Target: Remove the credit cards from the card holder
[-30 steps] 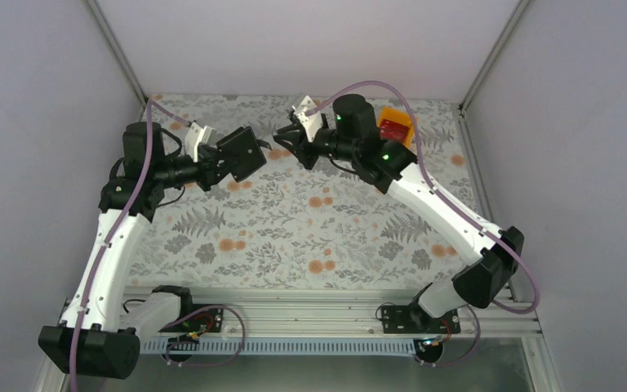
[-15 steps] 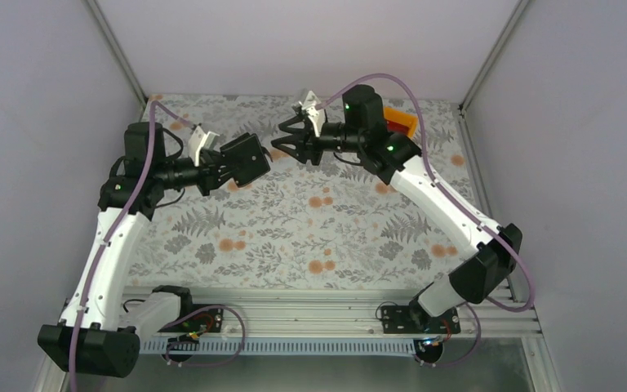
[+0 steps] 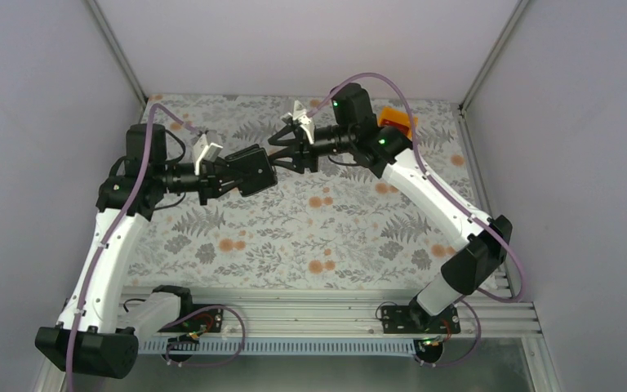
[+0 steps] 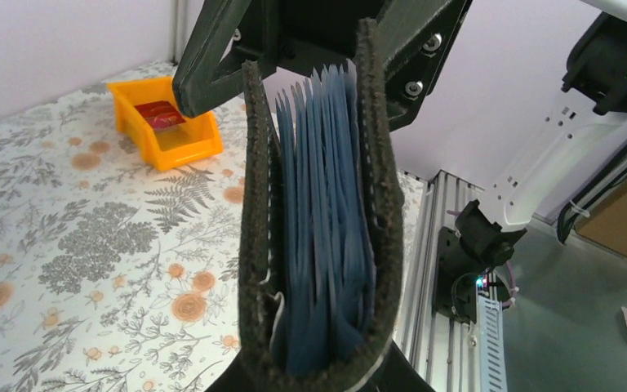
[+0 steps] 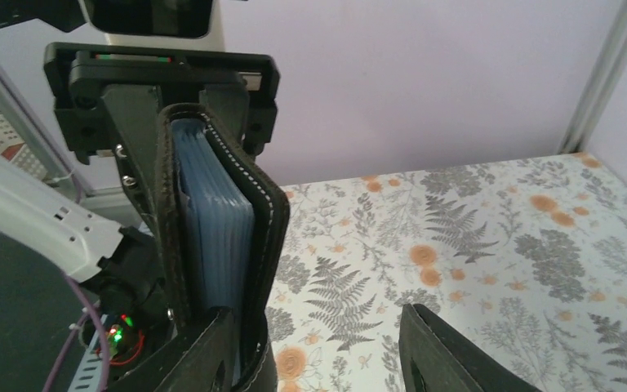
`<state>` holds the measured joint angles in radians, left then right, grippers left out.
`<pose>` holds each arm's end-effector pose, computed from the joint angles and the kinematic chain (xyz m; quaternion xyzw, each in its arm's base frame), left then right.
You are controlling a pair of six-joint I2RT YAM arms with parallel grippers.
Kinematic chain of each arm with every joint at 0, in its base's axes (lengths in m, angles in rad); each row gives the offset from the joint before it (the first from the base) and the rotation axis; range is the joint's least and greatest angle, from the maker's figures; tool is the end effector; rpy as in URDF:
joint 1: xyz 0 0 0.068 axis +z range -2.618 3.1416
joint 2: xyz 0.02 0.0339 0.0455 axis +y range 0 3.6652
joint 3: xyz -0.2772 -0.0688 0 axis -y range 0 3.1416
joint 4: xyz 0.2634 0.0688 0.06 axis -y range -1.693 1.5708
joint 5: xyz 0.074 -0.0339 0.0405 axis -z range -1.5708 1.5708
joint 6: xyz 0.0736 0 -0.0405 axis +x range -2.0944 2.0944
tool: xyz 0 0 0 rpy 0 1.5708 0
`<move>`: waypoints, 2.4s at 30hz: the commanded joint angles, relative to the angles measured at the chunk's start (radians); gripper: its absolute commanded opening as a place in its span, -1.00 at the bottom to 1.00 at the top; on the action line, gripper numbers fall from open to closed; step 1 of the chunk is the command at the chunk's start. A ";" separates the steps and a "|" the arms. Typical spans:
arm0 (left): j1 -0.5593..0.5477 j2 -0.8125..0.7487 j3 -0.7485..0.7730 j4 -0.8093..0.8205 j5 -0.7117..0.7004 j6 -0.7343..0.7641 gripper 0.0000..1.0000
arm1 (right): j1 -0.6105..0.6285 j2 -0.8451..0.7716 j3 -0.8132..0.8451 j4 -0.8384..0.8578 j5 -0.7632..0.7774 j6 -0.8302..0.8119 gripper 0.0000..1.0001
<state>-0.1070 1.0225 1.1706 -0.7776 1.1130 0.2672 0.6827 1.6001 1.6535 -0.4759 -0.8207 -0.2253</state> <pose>0.2050 -0.0884 0.3856 0.3761 0.6990 -0.4385 0.4215 0.2773 0.2949 0.4136 -0.5324 0.5969 0.4392 0.4091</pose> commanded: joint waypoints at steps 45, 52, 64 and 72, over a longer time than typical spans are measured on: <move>-0.046 -0.018 0.132 -0.146 0.058 0.266 -0.95 | 0.115 -0.016 0.043 -0.144 -0.217 -0.121 0.33; -0.046 -0.009 0.129 -0.132 0.065 0.244 -0.95 | 0.117 -0.022 0.042 -0.176 -0.229 -0.145 -0.64; -0.037 0.031 0.177 -0.022 -0.003 0.054 0.51 | 0.097 -0.069 -0.056 0.030 -0.024 0.094 -0.92; -0.013 0.020 0.150 0.057 -0.143 -0.075 1.00 | 0.105 -0.079 -0.029 0.125 0.337 0.406 -0.92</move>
<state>-0.1295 1.0496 1.3277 -0.7811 1.0241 0.2680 0.7723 1.5398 1.5894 -0.4423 -0.7212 -0.0364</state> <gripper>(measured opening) 0.998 0.105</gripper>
